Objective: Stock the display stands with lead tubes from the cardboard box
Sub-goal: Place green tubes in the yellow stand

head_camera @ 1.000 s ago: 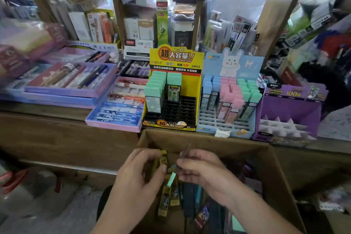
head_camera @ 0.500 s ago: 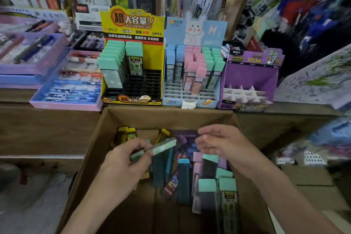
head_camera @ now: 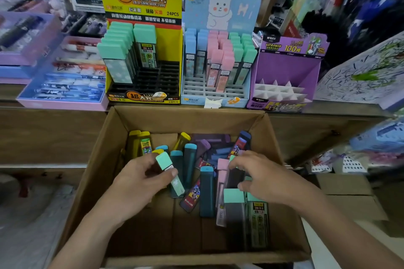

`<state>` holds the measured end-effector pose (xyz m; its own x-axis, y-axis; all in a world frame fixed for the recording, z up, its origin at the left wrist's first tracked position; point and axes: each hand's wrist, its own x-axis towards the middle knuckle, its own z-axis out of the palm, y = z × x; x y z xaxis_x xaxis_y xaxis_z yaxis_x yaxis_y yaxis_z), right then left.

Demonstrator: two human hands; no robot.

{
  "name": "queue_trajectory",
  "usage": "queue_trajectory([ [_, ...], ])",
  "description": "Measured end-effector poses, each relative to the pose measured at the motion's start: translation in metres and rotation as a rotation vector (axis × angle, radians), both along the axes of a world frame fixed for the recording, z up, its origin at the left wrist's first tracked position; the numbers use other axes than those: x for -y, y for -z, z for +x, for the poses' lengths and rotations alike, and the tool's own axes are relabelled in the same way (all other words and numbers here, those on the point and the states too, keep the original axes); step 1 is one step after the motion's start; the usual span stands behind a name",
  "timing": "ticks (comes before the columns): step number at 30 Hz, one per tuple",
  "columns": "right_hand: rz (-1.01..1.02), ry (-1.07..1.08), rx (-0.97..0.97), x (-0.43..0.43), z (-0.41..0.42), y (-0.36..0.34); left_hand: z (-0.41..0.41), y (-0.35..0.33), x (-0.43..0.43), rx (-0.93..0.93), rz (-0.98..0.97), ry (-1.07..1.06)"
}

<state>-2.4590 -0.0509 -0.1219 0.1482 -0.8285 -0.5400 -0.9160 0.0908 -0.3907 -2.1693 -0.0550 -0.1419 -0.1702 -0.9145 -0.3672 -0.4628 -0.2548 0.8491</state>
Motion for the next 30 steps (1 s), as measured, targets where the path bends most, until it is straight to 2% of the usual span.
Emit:
queue_trajectory([
  [5,-0.084,0.057,-0.008,0.002,0.003,0.001,0.0,0.002,0.0,-0.064,0.045,0.015],
  [16,-0.001,-0.056,-0.04,-0.001,0.006,0.002,-0.004,-0.006,-0.007,0.035,-0.035,0.068],
  [20,0.04,-0.081,0.005,-0.007,0.006,0.004,-0.004,-0.007,-0.008,0.049,0.009,0.085],
  [30,-0.002,-0.075,0.033,-0.025,0.012,0.015,-0.008,-0.005,-0.009,0.099,0.071,0.134],
])
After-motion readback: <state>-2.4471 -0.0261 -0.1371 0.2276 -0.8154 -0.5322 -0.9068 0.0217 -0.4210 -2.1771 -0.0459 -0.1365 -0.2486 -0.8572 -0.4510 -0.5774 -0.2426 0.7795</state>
